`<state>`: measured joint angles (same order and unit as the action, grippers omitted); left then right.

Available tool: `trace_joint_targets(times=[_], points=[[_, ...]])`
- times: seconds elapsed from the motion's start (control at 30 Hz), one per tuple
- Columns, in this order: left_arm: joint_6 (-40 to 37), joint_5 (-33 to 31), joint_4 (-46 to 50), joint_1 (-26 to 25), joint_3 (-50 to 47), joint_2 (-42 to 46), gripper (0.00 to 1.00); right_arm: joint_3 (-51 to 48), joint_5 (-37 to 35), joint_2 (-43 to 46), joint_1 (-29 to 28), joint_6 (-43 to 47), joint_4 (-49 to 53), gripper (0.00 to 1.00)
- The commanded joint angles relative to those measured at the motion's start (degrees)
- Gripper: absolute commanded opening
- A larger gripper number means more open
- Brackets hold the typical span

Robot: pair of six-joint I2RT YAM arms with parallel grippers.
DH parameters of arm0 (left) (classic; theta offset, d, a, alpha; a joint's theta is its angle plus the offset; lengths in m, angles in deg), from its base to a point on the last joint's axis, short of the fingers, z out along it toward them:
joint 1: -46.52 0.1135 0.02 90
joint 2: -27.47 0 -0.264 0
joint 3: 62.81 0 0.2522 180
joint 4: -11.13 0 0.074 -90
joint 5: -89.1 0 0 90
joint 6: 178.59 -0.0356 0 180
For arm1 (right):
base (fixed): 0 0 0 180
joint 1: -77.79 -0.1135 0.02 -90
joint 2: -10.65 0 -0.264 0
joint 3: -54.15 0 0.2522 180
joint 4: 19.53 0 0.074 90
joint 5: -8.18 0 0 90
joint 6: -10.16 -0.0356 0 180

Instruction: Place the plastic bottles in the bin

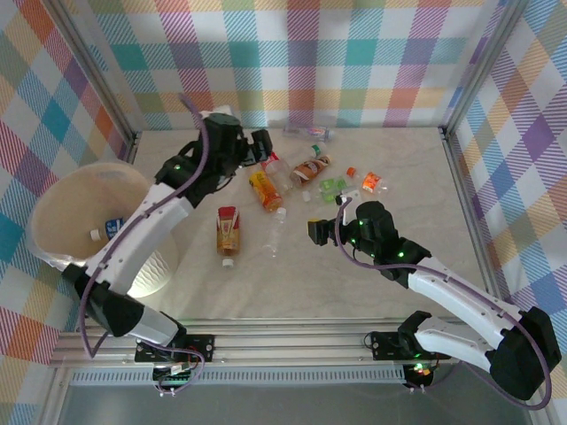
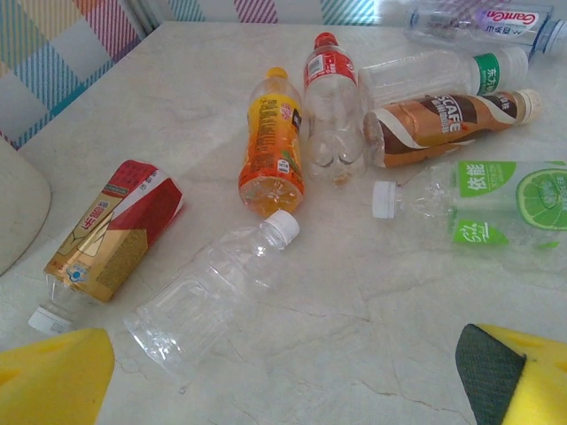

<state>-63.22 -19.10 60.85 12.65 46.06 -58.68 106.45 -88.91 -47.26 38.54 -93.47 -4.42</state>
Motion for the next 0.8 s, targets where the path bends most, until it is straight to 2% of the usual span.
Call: trace_joint_targets(times=[0.0, 0.13, 0.3, 0.47, 0.6, 0.77], points=[[-3.08, -4.59, 5.21, -3.09, 3.56, -3.82, 1.00, -0.15, -1.61, -0.01, -0.20, -2.14, -0.91, 1.00], [-1.66, -7.57, 10.91, -5.13, 6.00, -9.63, 1.00, -0.16, -3.19, -0.09, -0.21, -3.24, 0.32, 1.00], [3.16, -4.04, 13.24, -5.20, 1.45, -13.03, 1.00, -0.28, -3.95, 0.25, -0.21, -3.94, 2.00, 1.00], [4.17, -3.10, 13.59, -5.09, -4.36, -14.26, 1.00, -0.49, -3.57, 0.35, -0.21, -3.70, 2.70, 1.00], [4.80, 0.99, 13.10, -2.97, -7.90, -15.83, 1.00, -0.22, -3.28, 0.00, -0.22, -3.51, 2.51, 1.00], [5.97, 0.03, 14.21, 0.75, -11.77, -16.92, 1.00, -0.06, -3.15, 0.16, -0.20, -3.76, 3.29, 1.00]])
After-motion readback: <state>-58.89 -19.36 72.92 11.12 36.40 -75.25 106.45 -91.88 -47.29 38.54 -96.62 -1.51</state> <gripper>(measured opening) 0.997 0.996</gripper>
